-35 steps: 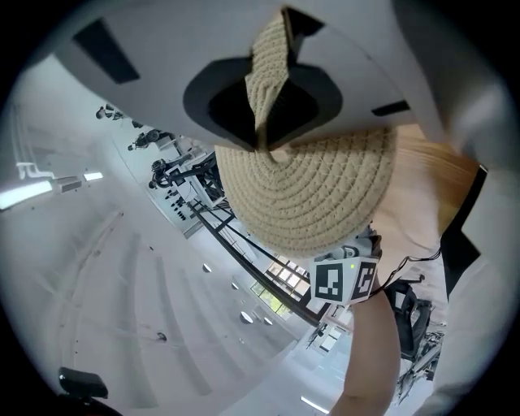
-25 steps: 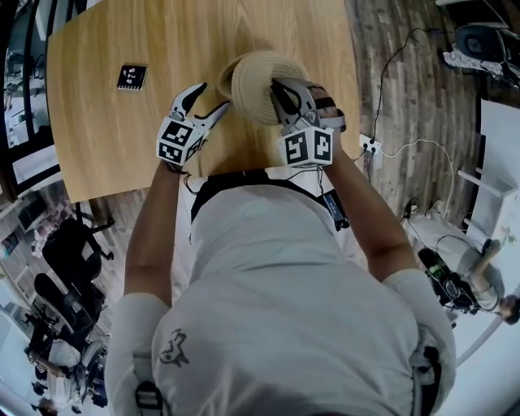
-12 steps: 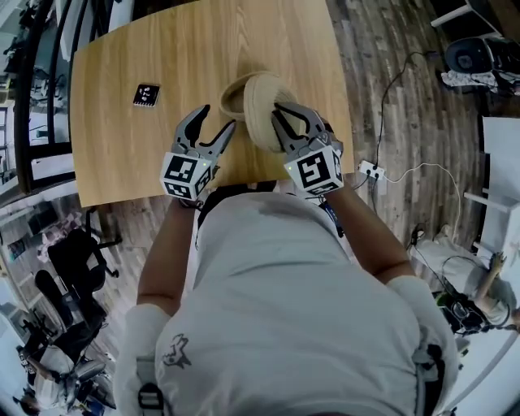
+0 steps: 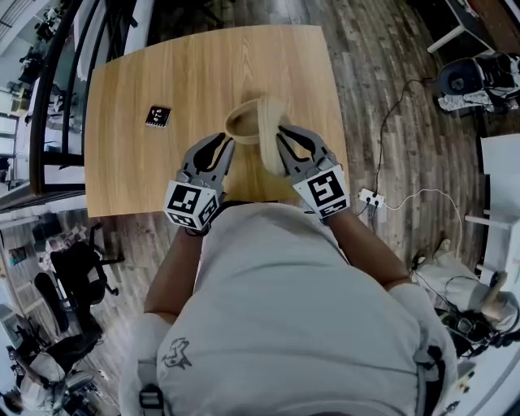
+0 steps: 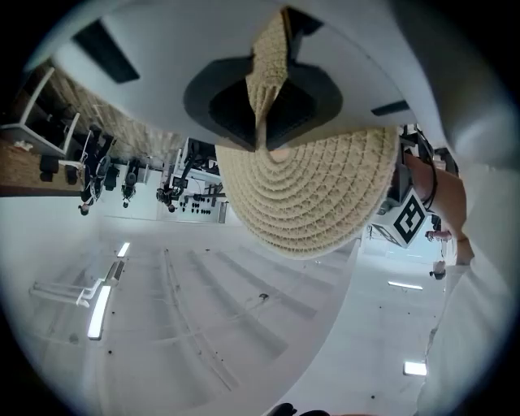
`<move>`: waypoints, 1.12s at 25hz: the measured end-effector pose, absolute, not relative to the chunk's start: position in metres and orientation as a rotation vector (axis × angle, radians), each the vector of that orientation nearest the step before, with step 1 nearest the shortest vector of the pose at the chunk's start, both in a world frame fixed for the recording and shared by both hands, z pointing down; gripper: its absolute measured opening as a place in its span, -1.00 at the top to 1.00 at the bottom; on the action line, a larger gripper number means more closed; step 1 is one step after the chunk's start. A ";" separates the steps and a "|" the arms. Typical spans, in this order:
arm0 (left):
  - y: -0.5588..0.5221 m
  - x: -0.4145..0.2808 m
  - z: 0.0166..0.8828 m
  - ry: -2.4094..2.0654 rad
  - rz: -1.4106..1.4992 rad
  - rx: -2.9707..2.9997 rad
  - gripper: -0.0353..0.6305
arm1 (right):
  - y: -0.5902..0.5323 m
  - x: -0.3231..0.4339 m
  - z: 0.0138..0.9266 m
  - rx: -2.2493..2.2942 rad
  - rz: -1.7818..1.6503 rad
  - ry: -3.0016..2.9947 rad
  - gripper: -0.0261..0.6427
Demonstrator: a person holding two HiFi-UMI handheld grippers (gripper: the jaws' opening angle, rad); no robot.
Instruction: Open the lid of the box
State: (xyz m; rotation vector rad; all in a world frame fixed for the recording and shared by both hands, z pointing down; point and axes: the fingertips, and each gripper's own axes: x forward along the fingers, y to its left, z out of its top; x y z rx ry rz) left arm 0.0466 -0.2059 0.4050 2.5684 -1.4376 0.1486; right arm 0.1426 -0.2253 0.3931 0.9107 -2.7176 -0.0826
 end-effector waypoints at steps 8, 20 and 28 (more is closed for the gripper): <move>-0.192 0.050 0.373 -1.475 0.112 2.560 0.88 | -0.223 0.142 0.367 0.886 -0.052 -2.790 0.79; -0.178 0.015 0.361 -1.490 0.129 2.582 0.88 | -0.217 0.106 0.355 0.864 -0.048 -2.836 0.79; -0.138 -0.039 0.350 -1.424 0.127 2.618 0.88 | -0.179 0.062 0.344 0.953 -0.037 -2.814 0.79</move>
